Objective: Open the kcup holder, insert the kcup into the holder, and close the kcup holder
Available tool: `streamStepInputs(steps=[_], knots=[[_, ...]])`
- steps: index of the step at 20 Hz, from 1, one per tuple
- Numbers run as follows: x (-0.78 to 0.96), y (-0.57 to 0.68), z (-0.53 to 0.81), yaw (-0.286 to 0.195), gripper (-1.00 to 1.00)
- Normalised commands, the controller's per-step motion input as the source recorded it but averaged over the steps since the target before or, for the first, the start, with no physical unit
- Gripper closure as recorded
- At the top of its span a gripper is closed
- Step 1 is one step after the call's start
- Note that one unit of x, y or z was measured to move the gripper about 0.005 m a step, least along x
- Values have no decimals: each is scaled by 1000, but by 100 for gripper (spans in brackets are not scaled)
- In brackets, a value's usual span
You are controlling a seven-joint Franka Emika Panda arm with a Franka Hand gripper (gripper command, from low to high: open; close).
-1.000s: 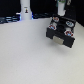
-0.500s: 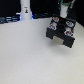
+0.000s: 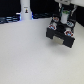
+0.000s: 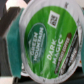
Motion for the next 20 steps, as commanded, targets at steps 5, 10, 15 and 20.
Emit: streamStepInputs(steps=[5, 10, 15, 20], knots=[[0, 33, -233, 55, 100], [-10, 28, -274, 74, 100], [-108, -7, -226, 124, 100], [-243, -14, 100, 99, 100]])
